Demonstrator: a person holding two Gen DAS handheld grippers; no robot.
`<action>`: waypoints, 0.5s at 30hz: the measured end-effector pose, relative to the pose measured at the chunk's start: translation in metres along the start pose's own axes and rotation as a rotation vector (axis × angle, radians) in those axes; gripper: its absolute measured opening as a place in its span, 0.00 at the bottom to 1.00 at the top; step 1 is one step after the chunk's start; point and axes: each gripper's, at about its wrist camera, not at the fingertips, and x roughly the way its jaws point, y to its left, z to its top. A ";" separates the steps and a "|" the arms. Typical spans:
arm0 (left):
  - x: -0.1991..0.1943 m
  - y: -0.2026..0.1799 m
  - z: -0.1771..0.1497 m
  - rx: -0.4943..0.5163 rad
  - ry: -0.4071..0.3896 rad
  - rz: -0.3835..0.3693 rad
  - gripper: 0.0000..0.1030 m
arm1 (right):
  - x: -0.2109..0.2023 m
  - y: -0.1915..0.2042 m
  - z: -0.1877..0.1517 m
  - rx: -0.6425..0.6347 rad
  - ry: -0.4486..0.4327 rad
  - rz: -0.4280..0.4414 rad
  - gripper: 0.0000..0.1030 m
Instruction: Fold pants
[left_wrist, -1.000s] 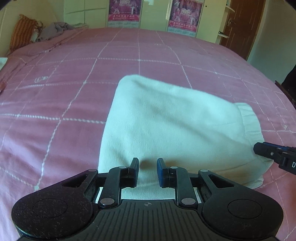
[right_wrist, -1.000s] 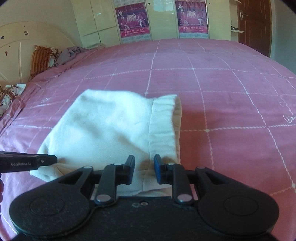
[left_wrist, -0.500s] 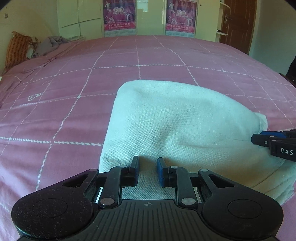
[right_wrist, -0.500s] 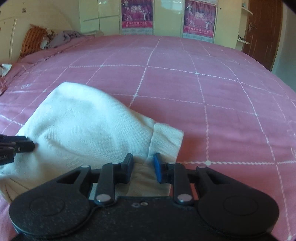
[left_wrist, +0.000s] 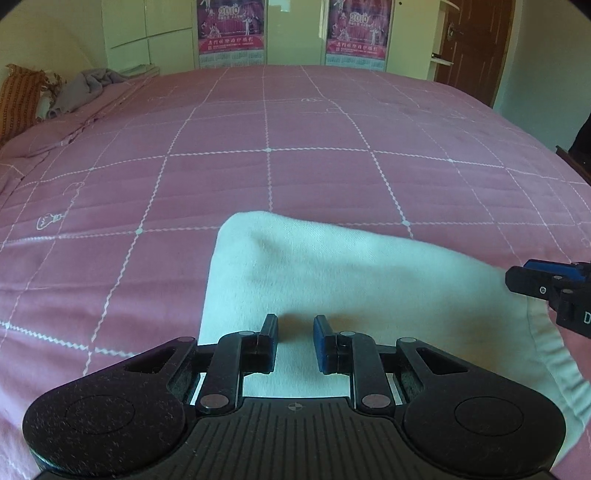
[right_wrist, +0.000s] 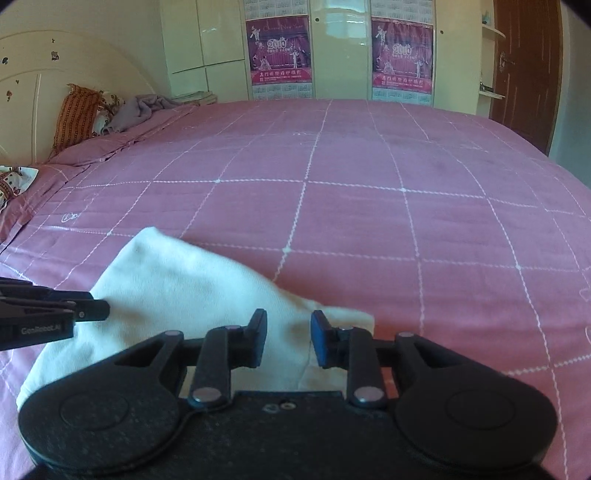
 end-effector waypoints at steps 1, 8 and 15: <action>0.008 0.000 0.004 -0.007 0.006 0.003 0.21 | 0.005 0.002 0.005 -0.006 0.000 -0.005 0.24; 0.056 0.010 0.008 -0.073 0.088 -0.007 0.20 | 0.059 -0.002 0.000 -0.020 0.109 -0.044 0.22; 0.045 0.012 0.005 -0.088 0.091 -0.018 0.20 | 0.070 -0.009 0.009 0.040 0.167 -0.024 0.21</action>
